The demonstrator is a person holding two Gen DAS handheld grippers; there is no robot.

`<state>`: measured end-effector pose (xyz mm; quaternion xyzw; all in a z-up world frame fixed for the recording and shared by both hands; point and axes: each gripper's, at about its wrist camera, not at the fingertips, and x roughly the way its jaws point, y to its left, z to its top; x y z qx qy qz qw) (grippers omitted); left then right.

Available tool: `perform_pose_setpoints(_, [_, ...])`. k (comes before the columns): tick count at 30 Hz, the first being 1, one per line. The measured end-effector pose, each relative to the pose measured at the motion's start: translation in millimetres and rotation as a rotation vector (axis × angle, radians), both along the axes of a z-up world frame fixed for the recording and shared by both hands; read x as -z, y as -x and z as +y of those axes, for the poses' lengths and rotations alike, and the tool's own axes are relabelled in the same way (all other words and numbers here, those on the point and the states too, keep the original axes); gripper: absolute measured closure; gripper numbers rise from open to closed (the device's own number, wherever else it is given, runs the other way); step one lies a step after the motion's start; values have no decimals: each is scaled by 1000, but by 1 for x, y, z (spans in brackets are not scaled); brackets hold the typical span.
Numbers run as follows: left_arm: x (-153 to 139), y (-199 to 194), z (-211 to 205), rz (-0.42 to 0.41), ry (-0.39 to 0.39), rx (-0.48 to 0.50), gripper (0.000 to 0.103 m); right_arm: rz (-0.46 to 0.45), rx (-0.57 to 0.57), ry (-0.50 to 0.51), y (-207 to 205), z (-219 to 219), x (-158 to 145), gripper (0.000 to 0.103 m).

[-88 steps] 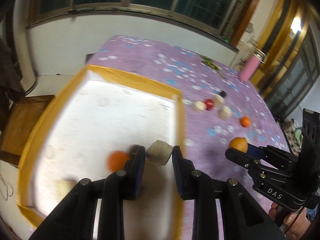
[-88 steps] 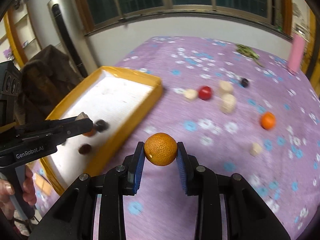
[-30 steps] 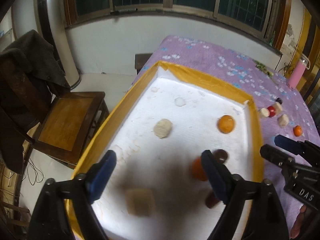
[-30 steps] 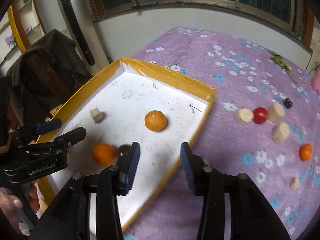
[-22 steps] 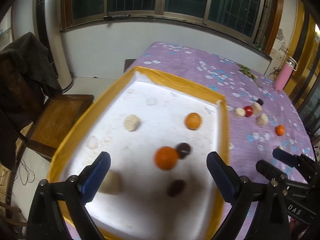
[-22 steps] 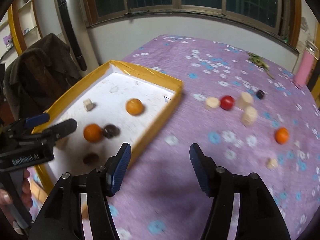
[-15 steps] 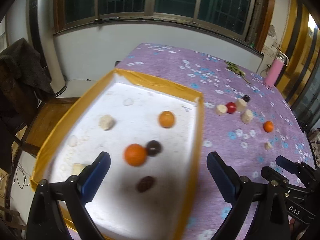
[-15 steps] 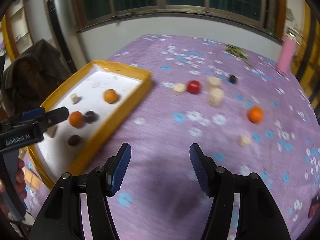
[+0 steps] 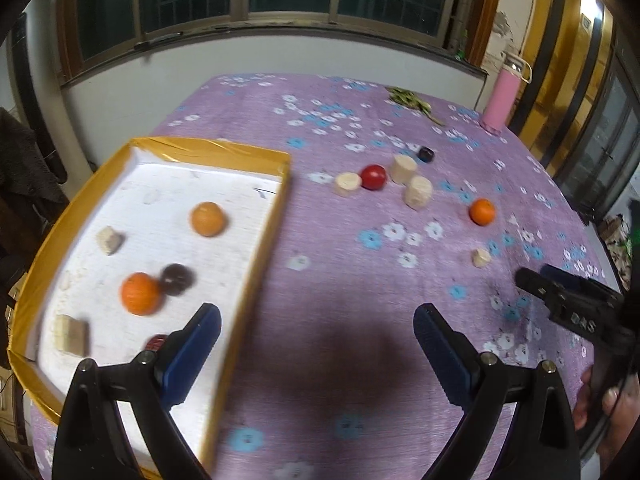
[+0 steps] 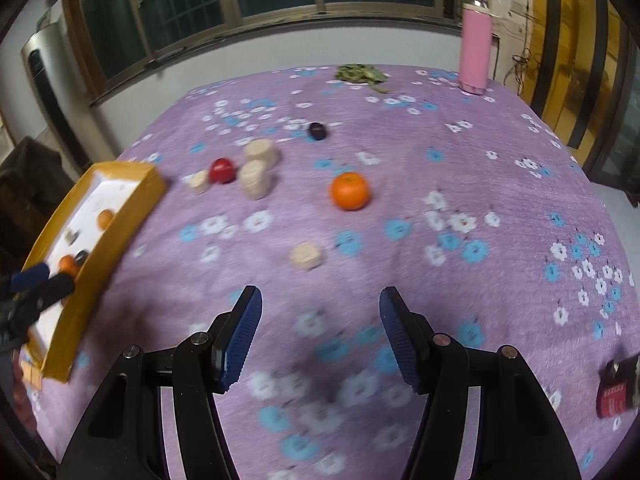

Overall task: Organize fruits
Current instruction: 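Grasp a cream cylinder with the right gripper while the left grasps a round sponge-like cake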

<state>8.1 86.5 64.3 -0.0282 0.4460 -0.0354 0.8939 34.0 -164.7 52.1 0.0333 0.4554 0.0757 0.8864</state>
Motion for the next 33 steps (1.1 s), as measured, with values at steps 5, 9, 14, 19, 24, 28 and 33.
perform_pose_setpoints(5, [6,-2,-16,20,-14,16,5,20,-72,0,-15,7,17,42])
perform_pose_setpoints(9, [9,-4,-20,34,-19,12,5,12,-132,-2,-25,19,25,48])
perform_pose_setpoints(14, [11,-8,-22,41,-14,3,5,20,-156,-15,-38,22,33,66])
perform_pose_setpoints(19, [16,-22,-29,52,-5,7,5,8,-162,3,-37,21,33,81])
perform_pose_setpoints(24, [16,-48,-51,54,1,47,5,-25,-159,-7,-23,9,20,81])
perform_pose_setpoints(28, [15,-78,-78,31,12,71,5,-54,-156,15,-12,0,11,81])
perform_pose_setpoints(33, [23,-118,-103,24,31,66,5,-45,-140,21,-7,-13,14,81])
